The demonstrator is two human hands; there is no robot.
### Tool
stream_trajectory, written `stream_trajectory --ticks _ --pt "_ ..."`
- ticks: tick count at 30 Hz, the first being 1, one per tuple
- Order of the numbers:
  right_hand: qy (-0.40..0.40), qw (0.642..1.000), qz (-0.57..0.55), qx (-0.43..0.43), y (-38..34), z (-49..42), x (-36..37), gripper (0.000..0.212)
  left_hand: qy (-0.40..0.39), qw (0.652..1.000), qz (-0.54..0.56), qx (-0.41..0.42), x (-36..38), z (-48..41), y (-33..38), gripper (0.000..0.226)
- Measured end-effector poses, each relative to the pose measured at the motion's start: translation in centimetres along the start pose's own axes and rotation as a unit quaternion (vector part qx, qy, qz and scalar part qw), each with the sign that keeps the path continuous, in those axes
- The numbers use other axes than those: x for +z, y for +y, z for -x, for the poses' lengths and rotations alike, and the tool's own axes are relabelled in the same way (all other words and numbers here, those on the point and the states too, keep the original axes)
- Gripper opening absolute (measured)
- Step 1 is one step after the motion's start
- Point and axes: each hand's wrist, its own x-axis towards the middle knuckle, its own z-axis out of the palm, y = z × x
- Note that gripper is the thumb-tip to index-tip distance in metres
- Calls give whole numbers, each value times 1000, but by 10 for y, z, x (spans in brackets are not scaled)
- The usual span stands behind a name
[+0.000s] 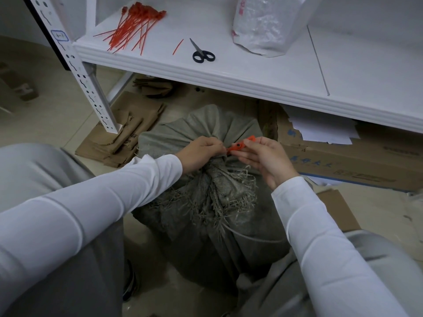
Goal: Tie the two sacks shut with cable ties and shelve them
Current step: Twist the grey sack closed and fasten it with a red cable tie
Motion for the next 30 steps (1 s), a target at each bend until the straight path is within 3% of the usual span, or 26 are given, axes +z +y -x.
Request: stream_trajectory --ticks 8,11,13,17,21,30 --pt "-1 1000 21 -17 1 -2 1 12 6 999 43 -19 1 3 4 22" --pt "2 1000 17 -17 1 -3 1 11 16 998 59 -19 1 3 4 31" --pt "0 1000 19 -18 1 -2 2 12 19 998 61 -16 2 5 5 24" --pt "-2 999 33 -25 0 -1 3 12 26 998 46 -19 2 5 7 34" --pt "1 998 49 -36 0 1 5 16 29 999 30 -5 3 7 9 21" --pt "-3 999 42 -27 12 2 13 17 10 999 -13 29 1 10 11 31"
